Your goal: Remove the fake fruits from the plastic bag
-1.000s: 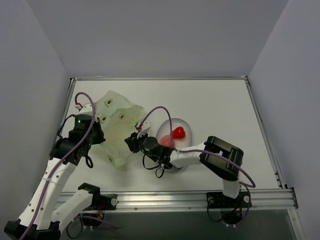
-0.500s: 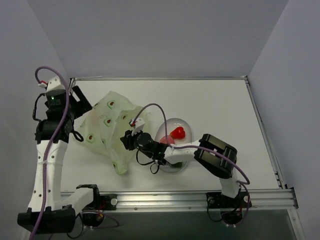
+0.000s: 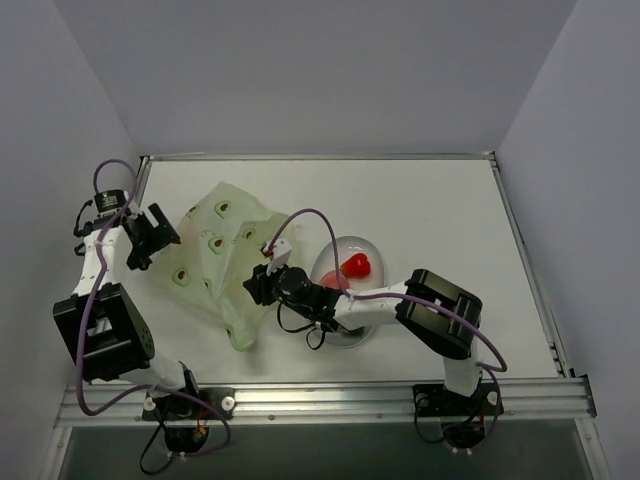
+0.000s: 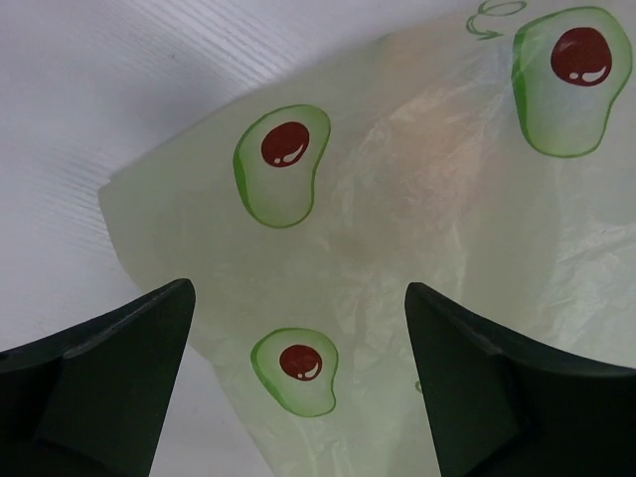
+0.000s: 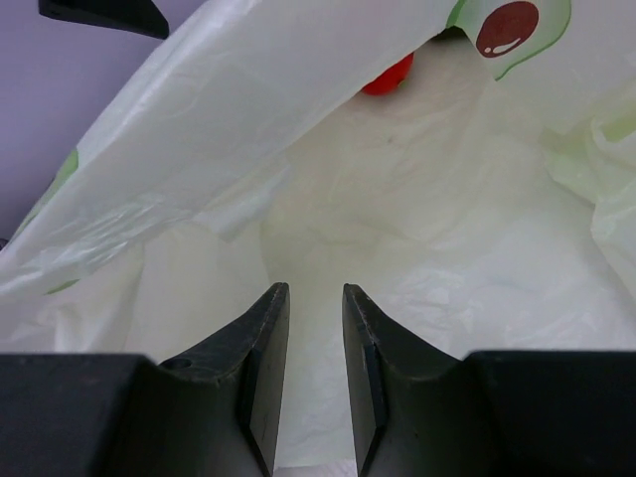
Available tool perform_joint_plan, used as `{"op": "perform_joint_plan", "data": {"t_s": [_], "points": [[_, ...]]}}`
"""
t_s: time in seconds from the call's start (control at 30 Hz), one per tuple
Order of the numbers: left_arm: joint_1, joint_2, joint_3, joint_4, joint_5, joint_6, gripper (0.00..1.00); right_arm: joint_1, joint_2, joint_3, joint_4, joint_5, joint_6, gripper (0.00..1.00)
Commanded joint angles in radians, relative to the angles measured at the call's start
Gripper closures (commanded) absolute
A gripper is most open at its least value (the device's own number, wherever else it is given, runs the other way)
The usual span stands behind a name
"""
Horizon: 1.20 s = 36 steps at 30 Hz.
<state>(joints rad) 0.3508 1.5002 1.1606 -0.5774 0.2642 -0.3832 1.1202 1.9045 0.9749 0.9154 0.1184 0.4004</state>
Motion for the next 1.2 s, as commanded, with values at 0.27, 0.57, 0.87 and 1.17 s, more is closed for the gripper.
{"op": "perform_joint_plan", "data": {"t_s": [0.27, 0.57, 0.87, 1.17], "points": [[-0.003, 0.259, 0.162, 0.068, 0.133, 0.170, 0.17, 0.007, -0.059, -0.002, 0.016, -0.048, 0.011, 0.76], [-0.016, 0.262, 0.159, 0.186, 0.109, 0.170, 0.70, 0.009, -0.022, 0.004, 0.031, -0.071, 0.026, 0.76], [-0.029, 0.121, 0.105, 0.293, 0.179, 0.103, 0.98, 0.004, -0.027, 0.012, 0.028, -0.037, 0.028, 0.76], [-0.050, -0.089, -0.027, 0.393, 0.248, -0.018, 0.98, -0.020, -0.006, 0.039, -0.036, 0.066, 0.021, 0.76]]}}
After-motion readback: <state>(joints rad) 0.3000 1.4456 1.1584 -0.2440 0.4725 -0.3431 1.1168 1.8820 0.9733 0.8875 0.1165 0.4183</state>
